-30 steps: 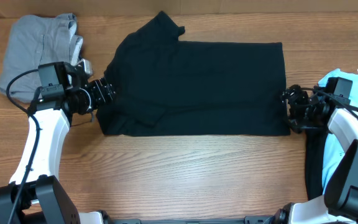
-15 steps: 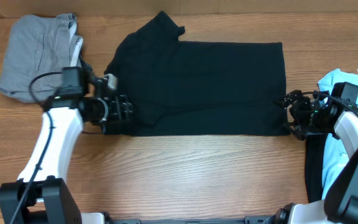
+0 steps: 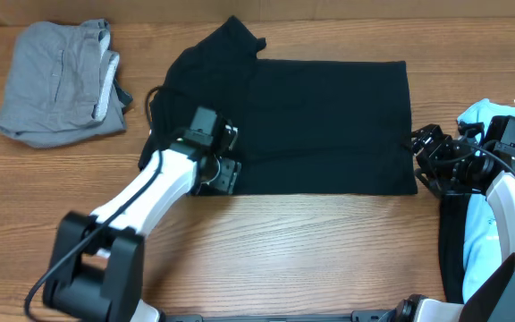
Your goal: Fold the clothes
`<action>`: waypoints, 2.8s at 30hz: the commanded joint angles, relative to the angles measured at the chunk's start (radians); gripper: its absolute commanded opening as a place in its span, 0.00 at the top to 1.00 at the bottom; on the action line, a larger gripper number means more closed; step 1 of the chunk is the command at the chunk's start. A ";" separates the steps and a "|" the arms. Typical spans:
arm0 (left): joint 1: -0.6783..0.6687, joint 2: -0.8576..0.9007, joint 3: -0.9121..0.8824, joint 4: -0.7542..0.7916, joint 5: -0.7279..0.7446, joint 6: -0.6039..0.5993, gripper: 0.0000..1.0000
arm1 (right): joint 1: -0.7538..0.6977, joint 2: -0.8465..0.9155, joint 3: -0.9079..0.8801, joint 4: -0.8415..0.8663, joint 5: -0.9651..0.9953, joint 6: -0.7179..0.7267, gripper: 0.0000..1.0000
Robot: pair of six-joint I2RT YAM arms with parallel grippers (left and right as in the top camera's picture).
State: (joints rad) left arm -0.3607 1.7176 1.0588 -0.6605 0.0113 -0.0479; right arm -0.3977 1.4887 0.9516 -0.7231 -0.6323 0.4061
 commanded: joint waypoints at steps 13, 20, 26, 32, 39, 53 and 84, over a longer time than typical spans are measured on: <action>-0.008 0.040 0.064 0.014 -0.119 -0.008 0.84 | 0.005 -0.011 0.021 -0.013 0.014 -0.015 0.01; -0.009 0.040 0.114 -0.022 -0.119 0.016 0.96 | 0.005 -0.011 0.021 -0.013 0.029 -0.014 0.01; -0.009 0.040 0.188 -0.023 -0.119 0.026 0.96 | 0.005 -0.011 0.021 -0.004 0.029 -0.014 0.01; -0.005 0.044 0.225 0.102 -0.123 0.013 0.96 | 0.005 -0.011 0.021 0.003 0.029 -0.014 0.01; -0.006 0.073 0.225 0.151 -0.087 0.011 0.92 | 0.005 -0.011 0.021 0.002 0.029 -0.014 0.01; -0.009 0.104 0.229 0.082 -0.003 -0.045 0.73 | 0.005 -0.011 0.021 -0.021 0.029 -0.015 0.00; -0.020 0.184 0.319 0.050 -0.092 0.011 0.95 | 0.005 -0.011 0.021 -0.020 0.053 -0.014 0.00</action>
State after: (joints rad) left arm -0.3737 1.9007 1.3167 -0.6296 -0.0463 -0.0509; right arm -0.3977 1.4887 0.9516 -0.7479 -0.5941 0.3988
